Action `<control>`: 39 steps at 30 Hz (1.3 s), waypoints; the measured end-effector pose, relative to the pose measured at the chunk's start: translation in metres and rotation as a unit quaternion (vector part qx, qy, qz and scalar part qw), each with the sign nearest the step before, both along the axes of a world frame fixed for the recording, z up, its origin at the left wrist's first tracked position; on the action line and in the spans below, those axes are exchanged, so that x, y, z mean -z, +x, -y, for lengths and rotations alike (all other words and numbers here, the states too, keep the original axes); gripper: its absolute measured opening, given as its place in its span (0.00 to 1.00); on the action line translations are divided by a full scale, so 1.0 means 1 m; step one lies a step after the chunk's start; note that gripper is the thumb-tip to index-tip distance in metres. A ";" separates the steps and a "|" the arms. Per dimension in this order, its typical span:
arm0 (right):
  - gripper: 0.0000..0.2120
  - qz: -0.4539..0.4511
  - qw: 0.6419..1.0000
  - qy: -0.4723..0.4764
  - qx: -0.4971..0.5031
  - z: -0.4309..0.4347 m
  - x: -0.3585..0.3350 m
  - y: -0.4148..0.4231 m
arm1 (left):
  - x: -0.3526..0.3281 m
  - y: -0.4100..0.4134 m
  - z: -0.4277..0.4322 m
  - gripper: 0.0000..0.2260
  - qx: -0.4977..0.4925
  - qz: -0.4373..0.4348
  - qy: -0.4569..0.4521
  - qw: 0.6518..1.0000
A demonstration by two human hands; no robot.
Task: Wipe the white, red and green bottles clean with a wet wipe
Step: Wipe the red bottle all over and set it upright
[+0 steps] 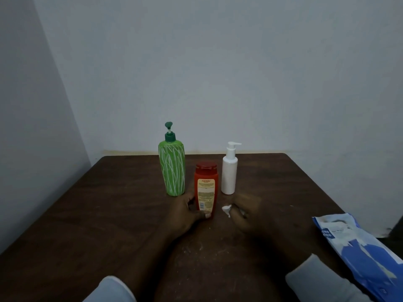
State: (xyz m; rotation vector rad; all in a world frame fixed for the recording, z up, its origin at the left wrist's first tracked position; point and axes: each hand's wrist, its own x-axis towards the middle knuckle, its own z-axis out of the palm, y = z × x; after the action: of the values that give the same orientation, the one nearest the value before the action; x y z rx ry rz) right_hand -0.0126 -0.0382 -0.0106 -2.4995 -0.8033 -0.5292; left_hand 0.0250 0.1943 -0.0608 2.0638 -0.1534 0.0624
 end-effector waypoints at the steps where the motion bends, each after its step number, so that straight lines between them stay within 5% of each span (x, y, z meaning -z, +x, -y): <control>1: 0.03 -0.005 1.000 -0.002 0.006 0.001 0.000 0.000 | 0.001 0.003 0.001 0.30 -0.006 -0.006 0.003 1.000; 15: 0.11 -0.091 0.981 0.167 0.048 0.000 0.019 0.018 | 0.000 0.026 0.015 0.27 -0.081 0.009 0.020 0.996; 26: 0.16 -0.096 0.978 0.184 0.035 -0.002 0.029 0.027 | 0.002 0.051 0.027 0.24 -0.134 0.035 0.084 0.987; 39: 0.06 -0.106 0.986 0.117 0.053 0.000 0.025 0.029 | 0.009 0.068 0.030 0.21 -0.172 0.025 0.153 0.973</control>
State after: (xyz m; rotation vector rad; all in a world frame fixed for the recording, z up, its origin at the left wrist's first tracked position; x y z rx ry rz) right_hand 0.0164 -0.0379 -0.0354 -2.3392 -0.5000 -0.3610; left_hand 0.0926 0.1645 -0.0702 2.3790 0.1763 0.3217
